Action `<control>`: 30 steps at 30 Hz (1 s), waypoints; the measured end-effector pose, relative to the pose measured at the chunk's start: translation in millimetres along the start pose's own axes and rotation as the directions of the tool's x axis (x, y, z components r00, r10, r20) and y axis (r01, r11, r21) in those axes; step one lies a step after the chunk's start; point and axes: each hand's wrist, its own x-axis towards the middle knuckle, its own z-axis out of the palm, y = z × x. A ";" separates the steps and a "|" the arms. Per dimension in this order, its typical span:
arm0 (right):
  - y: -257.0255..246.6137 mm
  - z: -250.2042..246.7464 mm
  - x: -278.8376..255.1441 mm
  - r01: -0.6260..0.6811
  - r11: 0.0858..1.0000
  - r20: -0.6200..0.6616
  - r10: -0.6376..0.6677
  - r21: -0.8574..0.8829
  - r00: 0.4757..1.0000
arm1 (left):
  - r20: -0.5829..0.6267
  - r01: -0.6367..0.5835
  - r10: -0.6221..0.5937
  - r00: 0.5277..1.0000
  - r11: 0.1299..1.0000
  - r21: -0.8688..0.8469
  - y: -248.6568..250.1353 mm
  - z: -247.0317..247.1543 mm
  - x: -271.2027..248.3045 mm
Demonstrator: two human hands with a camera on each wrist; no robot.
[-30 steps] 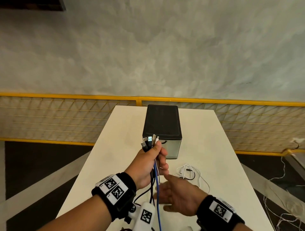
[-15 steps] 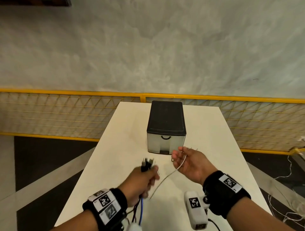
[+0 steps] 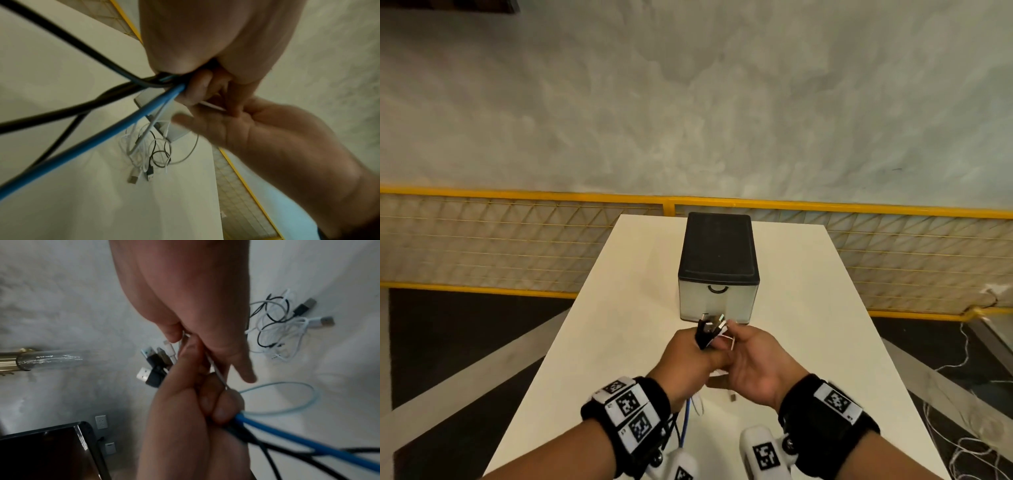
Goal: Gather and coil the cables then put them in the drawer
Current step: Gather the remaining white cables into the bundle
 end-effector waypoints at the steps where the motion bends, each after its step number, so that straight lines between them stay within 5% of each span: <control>1: -6.1 0.0 0.0 0.002 1.000 -0.015 -0.002 0.013 1.000 | 0.053 0.030 -0.031 0.998 0.999 0.026 -0.9 -5.2 -4.8; 3: -20.1 -3.3 2.7 0.027 0.998 -0.050 -0.025 0.051 0.998 | 0.196 0.120 -0.148 0.969 0.981 0.150 -6.8 -18.6 -15.1; 8: -38.2 -14.5 6.9 0.101 0.986 -0.087 -0.089 0.135 0.992 | 0.433 0.163 -0.461 0.775 0.807 0.567 -23.4 -51.6 -36.8; 10: -38.8 -15.7 5.3 0.126 0.984 -0.085 -0.116 0.130 0.990 | 0.371 0.245 -0.430 0.823 0.858 0.451 -27.7 -52.7 -38.1; 12: -35.3 -14.8 3.7 0.127 0.989 -0.076 -0.121 0.082 0.990 | 0.212 0.341 -0.362 0.908 0.931 0.128 -26.0 -47.6 -30.7; 15: -23.4 -11.4 0.6 0.104 0.994 -0.065 -0.106 -0.045 0.992 | 0.031 0.272 -0.270 0.962 0.956 -0.112 -5.8 -36.3 -11.0; 21: 8.5 -9.5 9.4 0.117 0.988 0.010 -0.117 -0.102 0.993 | -0.010 0.101 -0.102 0.995 0.994 -0.039 14.9 -0.8 10.5; 26: 17.2 -10.0 7.7 0.077 0.996 0.026 -0.076 -0.053 0.997 | -0.077 0.110 -0.115 0.990 0.992 -0.056 -1.1 12.3 9.7; 30: 2.6 -13.9 7.2 0.018 0.999 0.018 -0.019 0.039 1.000 | 0.097 0.189 -0.195 0.976 0.980 0.070 -10.5 -1.7 -1.4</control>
